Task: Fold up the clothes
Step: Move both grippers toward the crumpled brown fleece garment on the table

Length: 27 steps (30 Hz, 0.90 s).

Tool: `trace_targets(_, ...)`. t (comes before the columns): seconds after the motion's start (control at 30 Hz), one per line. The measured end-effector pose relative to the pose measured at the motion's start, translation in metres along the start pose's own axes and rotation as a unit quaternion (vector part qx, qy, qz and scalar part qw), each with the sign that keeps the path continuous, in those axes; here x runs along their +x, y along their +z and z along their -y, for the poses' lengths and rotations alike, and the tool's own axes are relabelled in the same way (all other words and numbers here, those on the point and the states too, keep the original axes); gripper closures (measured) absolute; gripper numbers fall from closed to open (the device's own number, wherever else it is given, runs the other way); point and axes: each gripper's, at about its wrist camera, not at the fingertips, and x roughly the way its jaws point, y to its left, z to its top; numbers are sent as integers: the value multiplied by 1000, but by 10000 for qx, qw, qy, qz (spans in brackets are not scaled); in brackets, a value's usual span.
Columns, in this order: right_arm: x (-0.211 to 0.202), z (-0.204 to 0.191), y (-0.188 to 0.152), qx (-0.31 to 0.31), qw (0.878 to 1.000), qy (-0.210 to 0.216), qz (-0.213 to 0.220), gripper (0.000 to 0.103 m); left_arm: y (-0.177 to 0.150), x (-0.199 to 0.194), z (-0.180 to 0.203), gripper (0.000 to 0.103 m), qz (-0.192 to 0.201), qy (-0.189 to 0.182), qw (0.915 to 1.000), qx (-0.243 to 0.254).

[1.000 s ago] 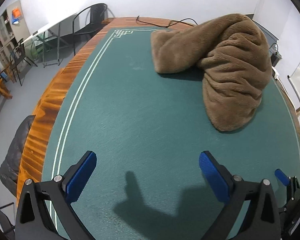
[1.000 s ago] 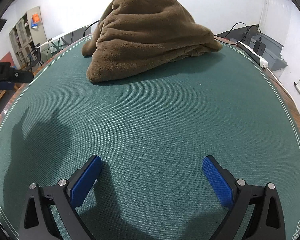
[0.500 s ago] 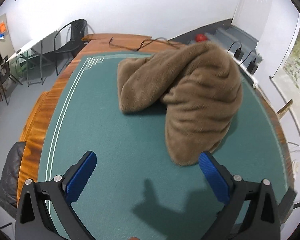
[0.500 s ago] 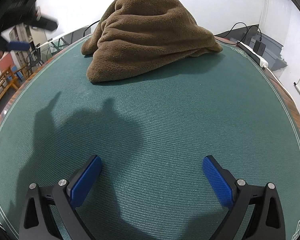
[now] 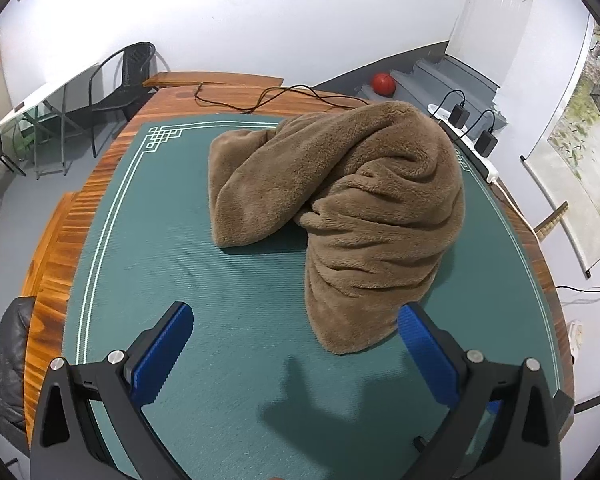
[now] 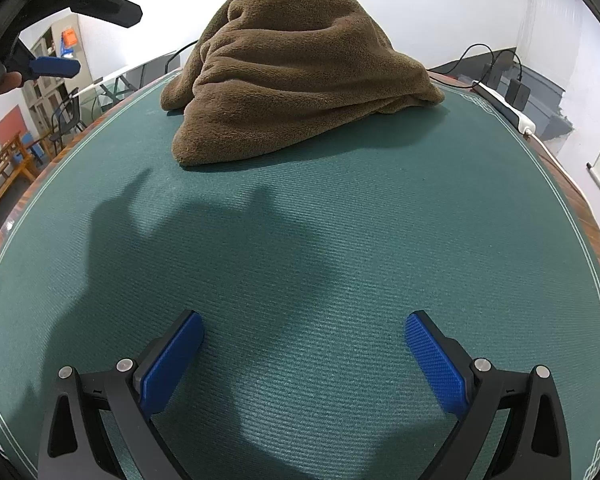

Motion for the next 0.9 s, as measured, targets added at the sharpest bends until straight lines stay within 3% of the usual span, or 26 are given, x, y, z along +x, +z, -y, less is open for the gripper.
trace_targets(0.2, 2, 6, 8, 110, 9990, -20, -423, 1, 4, 2, 0, 0, -15, -5, 10000, 95)
trace_targets(0.3, -1, 30, 16, 395, 9969, -130, -671, 1, 7, 2, 0, 0, -1, -10, 9999, 110)
trace_targets(0.5, -49, 111, 64, 1118, 9933, -302, -15, 1, 15, 4, 5, 0, 17, -22, 9999, 126)
trace_targets(0.7, -76, 180, 140, 1837, 9784, 389, 865, 1, 13, 4, 13, 0, -112, 41, 9999, 74)
trace_targets(0.9, -14, 210, 190, 2396, 9609, 1156, 769, 1, 10, -3, 16, 0, -185, 355, 9992, 59)
